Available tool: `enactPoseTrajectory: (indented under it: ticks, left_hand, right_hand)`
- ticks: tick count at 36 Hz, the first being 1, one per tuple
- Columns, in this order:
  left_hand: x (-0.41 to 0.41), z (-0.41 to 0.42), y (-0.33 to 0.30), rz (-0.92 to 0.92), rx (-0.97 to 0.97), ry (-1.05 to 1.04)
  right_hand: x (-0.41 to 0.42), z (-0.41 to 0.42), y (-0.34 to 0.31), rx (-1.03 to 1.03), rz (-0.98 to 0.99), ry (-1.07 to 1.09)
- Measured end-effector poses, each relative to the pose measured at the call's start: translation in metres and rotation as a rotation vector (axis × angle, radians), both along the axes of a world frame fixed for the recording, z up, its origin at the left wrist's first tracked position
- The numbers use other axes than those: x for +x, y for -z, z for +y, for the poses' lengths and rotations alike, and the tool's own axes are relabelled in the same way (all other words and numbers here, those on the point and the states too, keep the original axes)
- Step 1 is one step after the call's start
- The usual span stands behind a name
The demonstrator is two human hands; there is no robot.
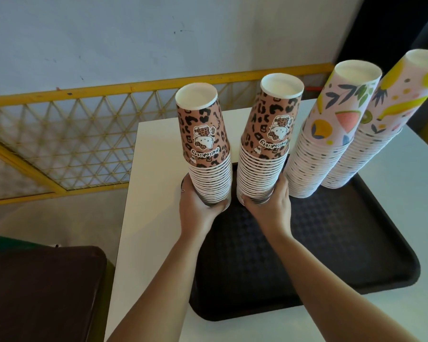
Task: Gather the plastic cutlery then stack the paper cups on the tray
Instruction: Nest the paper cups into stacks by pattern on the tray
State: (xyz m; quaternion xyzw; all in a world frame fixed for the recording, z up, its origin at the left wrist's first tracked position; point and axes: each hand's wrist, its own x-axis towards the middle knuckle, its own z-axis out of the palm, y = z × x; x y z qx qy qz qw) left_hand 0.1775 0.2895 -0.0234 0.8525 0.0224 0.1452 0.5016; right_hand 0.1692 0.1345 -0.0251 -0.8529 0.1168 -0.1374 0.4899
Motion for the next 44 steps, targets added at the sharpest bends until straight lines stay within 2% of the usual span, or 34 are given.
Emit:
enactPoseTrajectory:
  ticks: [3,10,21,26,29,44]
  left_hand:
    - [0.006,0.001,0.002,0.001,0.019,-0.002]
    - [0.012,0.017,-0.002,0.114,-0.085,0.194]
    - [0.023,0.012,0.006,0.034,-0.056,-0.001]
    - [0.025,0.017,0.007,0.064,0.01,0.094]
    - [0.026,0.023,0.005,0.095,-0.023,0.137]
    - [0.025,0.008,0.004,0.006,-0.012,-0.058]
  right_hand:
    - [0.006,-0.001,-0.002,0.003,0.007,-0.029]
    - [0.016,0.003,0.003,-0.071,0.019,0.011]
    - [0.022,0.001,-0.001,-0.061,0.037,0.004]
    - [0.026,0.003,0.0,-0.025,0.051,-0.012]
    - [0.028,0.006,0.004,-0.023,0.038,0.008]
    - [0.033,0.0,0.013,-0.045,-0.024,-0.022]
